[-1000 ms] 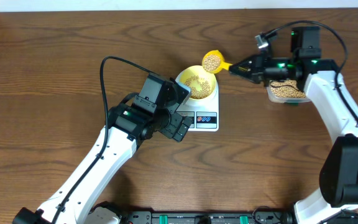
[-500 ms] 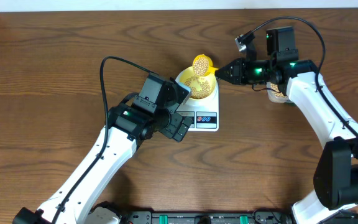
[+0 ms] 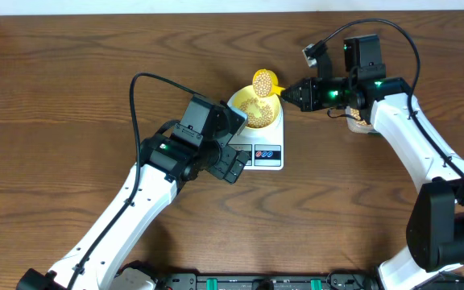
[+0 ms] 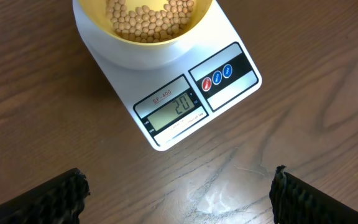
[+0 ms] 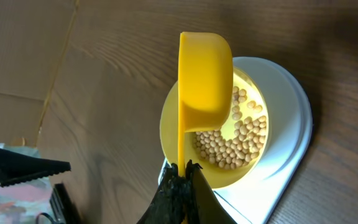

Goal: Scoop item into bowl and weigh 50g on scale
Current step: 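Tilt the scoop with the right gripper to pour soybeans into the bowl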

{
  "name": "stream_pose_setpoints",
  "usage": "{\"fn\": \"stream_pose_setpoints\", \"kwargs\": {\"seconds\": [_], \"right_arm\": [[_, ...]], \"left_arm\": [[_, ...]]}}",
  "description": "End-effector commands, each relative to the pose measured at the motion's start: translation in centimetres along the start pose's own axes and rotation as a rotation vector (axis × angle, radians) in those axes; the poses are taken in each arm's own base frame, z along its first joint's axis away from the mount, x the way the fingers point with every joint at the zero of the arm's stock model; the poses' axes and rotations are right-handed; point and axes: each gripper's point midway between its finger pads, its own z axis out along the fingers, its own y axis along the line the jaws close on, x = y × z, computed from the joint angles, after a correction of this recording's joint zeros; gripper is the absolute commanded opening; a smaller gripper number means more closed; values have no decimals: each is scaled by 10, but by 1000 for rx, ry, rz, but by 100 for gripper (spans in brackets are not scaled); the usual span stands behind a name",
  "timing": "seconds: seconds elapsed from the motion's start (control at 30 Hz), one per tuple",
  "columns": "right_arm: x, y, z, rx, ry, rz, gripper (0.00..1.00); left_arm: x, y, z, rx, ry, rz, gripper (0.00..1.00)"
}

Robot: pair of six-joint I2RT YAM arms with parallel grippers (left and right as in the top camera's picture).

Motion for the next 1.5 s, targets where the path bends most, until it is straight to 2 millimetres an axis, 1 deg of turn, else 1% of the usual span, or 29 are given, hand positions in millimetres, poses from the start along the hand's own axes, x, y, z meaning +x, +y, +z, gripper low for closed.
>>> {"fn": "stream_pose_setpoints", "kwargs": {"seconds": [0.0,0.2,0.4,0.5,0.87,1.0,1.23,1.33,1.47], "right_arm": [[3,3,6,-12,14,-105,1],[5,9,11,-22,22,-183,1],[5,9,11,-23,21,-205,1],[5,9,11,-23,21,-245,1],[4,7,11,-7,18,-304,1],[3,2,11,22,18,-315,1],[3,0,11,33,18,-331,1],[3,0,11,34,19,-367,1],[2,-4,11,56,19,-374,1]], "left_arm": [[5,2,3,-9,16,-8,96],[5,2,3,-9,16,-8,96],[5,2,3,-9,16,-8,96],[5,2,3,-8,16,-8,96],[5,2,3,-9,16,-8,96],[5,2,3,-9,16,-8,96],[5,2,3,-9,16,-8,96],[5,2,3,-9,16,-8,96],[5,2,3,-9,16,-8,96]]}}
